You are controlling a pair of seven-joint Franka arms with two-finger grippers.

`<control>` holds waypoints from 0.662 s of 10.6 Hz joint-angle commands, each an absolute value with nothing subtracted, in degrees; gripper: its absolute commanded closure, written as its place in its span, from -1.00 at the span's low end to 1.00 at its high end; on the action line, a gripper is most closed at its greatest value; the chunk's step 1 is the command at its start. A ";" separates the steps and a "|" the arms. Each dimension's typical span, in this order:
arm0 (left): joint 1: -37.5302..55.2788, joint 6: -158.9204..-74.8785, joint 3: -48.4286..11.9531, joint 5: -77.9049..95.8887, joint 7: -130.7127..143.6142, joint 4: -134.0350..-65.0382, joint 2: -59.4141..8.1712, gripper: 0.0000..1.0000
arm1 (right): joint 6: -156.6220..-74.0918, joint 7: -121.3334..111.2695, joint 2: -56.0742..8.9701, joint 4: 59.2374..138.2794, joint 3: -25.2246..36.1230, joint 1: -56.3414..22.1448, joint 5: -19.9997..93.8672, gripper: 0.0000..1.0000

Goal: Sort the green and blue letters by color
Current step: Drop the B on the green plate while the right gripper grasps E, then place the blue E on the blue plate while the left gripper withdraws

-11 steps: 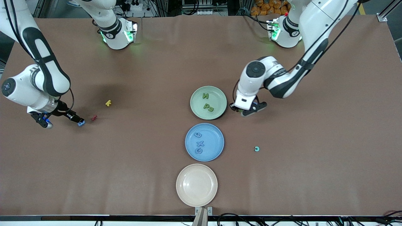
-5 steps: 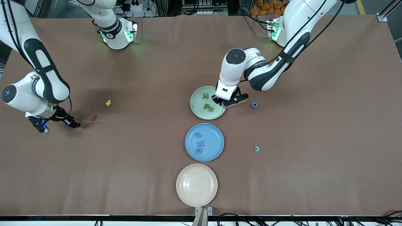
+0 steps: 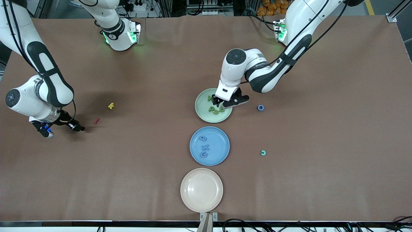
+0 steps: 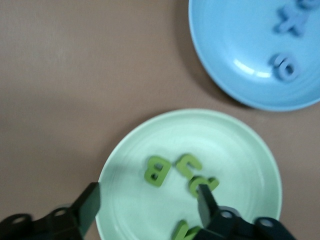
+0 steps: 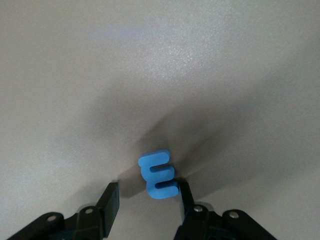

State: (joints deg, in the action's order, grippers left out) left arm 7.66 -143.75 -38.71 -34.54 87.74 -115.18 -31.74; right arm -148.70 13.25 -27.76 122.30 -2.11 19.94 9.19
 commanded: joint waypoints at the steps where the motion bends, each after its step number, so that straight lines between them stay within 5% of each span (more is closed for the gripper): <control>1: 5.55 -140.82 -37.44 -35.25 81.95 -110.93 -32.00 -1.00 | -148.10 9.68 -29.44 120.15 -0.44 19.25 8.88 -0.08; 3: 1.86 -131.61 -38.05 -33.24 75.88 -108.29 -31.20 -1.00 | -148.10 7.22 -29.79 120.06 0.43 19.07 8.79 0.06; 4: 0.63 -129.40 -37.80 -31.48 74.81 -106.98 -30.24 -1.00 | -148.44 6.86 -29.97 120.15 0.44 19.07 8.88 0.27; 6: -8.31 -124.14 -39.71 -26.31 67.46 -104.08 -29.80 -1.00 | -148.19 6.77 -29.88 120.15 0.44 18.81 8.88 1.00; 7: -10.61 -118.88 -39.90 -23.76 64.45 -101.37 -29.79 -1.00 | -147.84 6.77 -29.27 120.15 0.44 18.55 8.96 1.00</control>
State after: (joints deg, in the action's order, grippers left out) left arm -3.74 -127.47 -37.84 -29.58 71.94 -105.34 -30.89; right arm -147.80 7.53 -27.83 121.25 -0.03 19.54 8.98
